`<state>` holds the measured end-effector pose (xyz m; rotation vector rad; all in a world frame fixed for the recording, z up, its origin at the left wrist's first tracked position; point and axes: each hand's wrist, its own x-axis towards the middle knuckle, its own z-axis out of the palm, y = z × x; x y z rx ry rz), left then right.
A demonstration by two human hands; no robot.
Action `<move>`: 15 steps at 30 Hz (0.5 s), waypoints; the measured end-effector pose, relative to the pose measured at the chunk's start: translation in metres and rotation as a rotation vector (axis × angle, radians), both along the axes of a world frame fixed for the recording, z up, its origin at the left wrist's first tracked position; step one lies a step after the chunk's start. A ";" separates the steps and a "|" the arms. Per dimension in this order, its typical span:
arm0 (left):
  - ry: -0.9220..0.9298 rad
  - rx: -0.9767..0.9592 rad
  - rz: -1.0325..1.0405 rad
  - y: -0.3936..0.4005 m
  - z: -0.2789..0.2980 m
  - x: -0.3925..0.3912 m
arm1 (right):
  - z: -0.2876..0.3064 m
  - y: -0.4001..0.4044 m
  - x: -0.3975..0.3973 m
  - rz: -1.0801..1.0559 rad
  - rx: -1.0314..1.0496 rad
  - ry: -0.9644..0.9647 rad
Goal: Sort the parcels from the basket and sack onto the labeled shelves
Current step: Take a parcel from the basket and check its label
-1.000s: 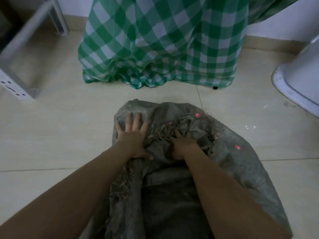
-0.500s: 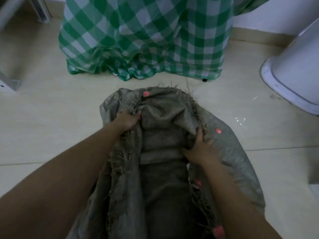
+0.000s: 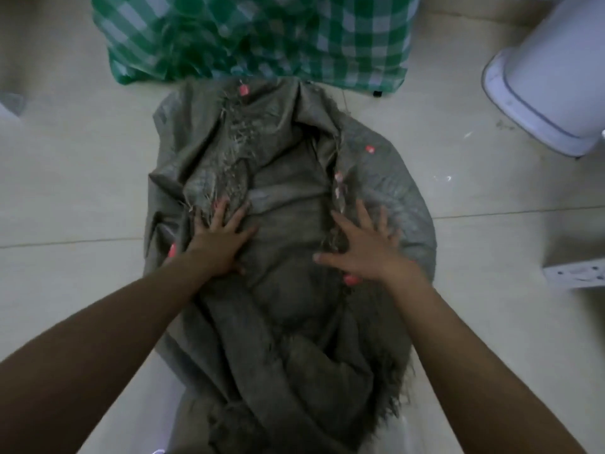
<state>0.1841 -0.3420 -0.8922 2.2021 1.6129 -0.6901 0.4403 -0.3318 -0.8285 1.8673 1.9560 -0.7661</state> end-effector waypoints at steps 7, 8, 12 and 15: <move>-0.002 -0.035 0.001 -0.020 0.028 0.023 | -0.042 -0.087 0.032 -0.036 -0.274 -0.052; -0.021 -0.066 -0.020 -0.031 0.033 0.029 | -0.049 -0.089 0.031 -0.061 -0.208 -0.047; -0.151 -0.453 -0.085 -0.083 0.039 0.045 | -0.042 -0.090 0.027 -0.307 0.094 0.112; -0.085 -0.309 -0.254 -0.109 0.010 0.042 | -0.013 -0.105 0.011 -0.319 0.086 0.313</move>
